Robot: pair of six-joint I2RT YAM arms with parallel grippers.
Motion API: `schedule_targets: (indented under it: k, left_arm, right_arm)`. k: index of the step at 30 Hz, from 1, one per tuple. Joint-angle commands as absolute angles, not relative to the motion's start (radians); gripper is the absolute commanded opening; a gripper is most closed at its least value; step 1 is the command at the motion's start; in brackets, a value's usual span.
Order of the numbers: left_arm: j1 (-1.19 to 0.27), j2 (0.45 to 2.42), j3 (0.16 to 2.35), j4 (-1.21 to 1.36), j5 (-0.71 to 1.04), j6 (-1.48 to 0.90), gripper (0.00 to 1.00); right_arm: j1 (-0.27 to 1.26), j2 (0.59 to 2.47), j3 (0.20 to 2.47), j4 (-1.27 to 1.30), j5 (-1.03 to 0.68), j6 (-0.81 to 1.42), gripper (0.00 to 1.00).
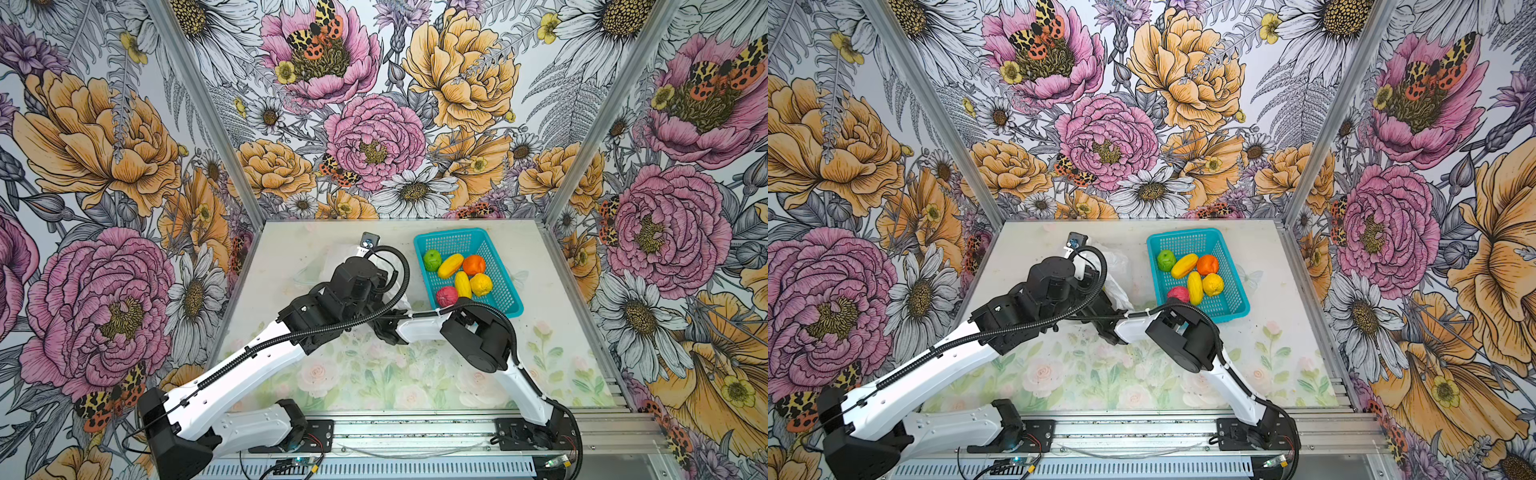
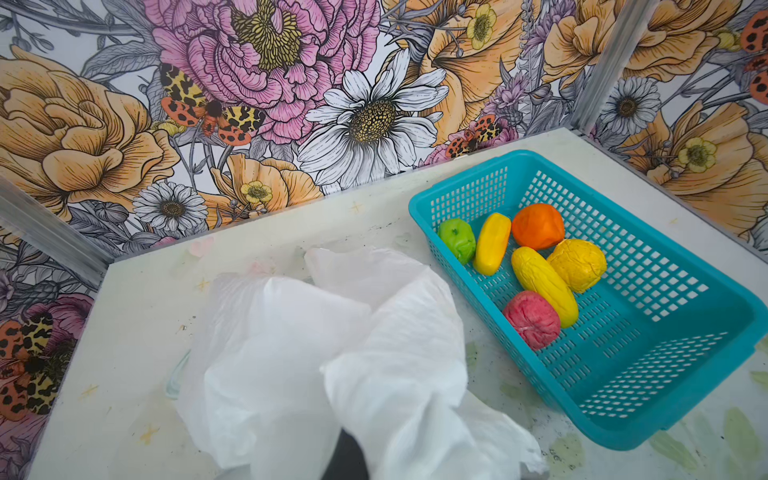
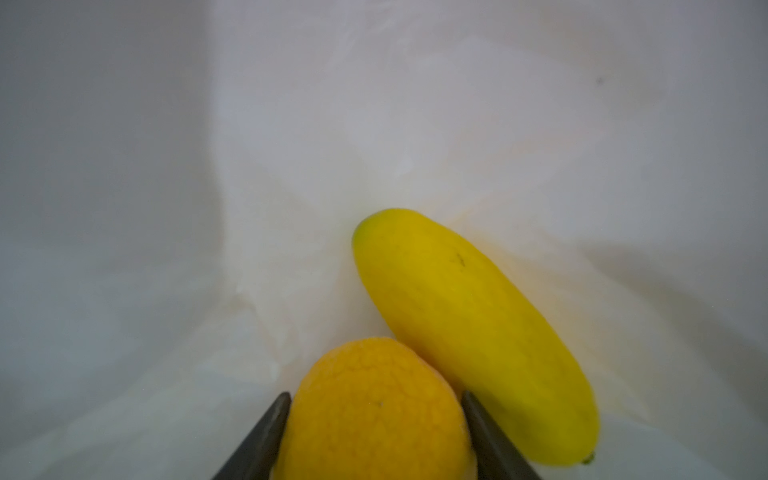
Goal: Untie the knot of the plastic bag and take out the fruit
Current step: 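Lift the yellow lemon out of the bag toward the teal basket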
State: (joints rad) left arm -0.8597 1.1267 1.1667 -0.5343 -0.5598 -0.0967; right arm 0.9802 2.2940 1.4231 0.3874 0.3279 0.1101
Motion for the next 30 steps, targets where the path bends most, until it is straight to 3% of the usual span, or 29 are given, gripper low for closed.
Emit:
schedule_targets:
  k: [1, 10, 19, 27, 30]
  left_arm:
    - [-0.848, 1.130, 1.168, -0.506, -0.601, -0.083, 0.00]
    - [-0.812, 1.187, 1.182, -0.514, -0.616, -0.092, 0.00]
    - [-0.750, 1.167, 1.161, -0.511, -0.588, -0.133, 0.00]
    - [-0.719, 1.158, 1.181, -0.523, -0.558, -0.143, 0.00]
    - [-0.700, 1.154, 1.188, -0.500, -0.521, -0.138, 0.00]
  right_arm:
    - [0.979, 2.177, 1.336, 0.437, 0.295, 0.090, 0.44]
    - [0.982, 1.951, 1.110, 0.559, 0.210, 0.057, 0.33]
    - [1.016, 1.717, 0.916, 0.654, 0.062, 0.019, 0.29]
    - [1.074, 1.378, 0.668, 0.752, -0.026, -0.083, 0.26]
    - [1.072, 1.246, 0.566, 0.788, 0.024, -0.092, 0.25]
